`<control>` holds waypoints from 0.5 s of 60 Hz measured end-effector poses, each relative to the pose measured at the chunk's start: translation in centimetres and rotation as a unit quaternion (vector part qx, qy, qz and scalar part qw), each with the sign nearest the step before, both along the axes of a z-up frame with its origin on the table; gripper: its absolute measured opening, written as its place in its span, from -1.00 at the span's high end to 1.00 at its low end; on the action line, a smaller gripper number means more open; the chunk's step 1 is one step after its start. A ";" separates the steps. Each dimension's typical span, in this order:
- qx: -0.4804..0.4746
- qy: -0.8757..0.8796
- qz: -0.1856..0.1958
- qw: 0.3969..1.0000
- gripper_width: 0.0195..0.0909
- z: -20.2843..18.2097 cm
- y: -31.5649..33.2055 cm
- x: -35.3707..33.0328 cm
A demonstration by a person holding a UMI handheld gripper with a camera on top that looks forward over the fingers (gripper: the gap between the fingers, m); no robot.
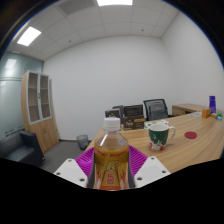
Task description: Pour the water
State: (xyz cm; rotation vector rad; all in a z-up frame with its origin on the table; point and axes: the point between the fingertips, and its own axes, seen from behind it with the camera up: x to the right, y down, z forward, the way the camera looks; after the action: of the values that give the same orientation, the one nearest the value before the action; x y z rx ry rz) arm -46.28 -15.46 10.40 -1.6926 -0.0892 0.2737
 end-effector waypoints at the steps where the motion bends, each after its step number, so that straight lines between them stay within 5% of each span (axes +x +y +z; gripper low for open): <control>1: -0.008 0.015 0.004 1.000 0.23 0.0 0.3 0.1; 16: -0.069 0.321 0.026 0.944 0.23 5.1 6.8 2.9; 30: -0.134 0.628 0.015 0.766 0.24 6.3 13.3 6.2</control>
State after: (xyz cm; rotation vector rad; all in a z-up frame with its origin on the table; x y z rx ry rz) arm -40.10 -2.17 16.74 -1.4591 0.9640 1.4431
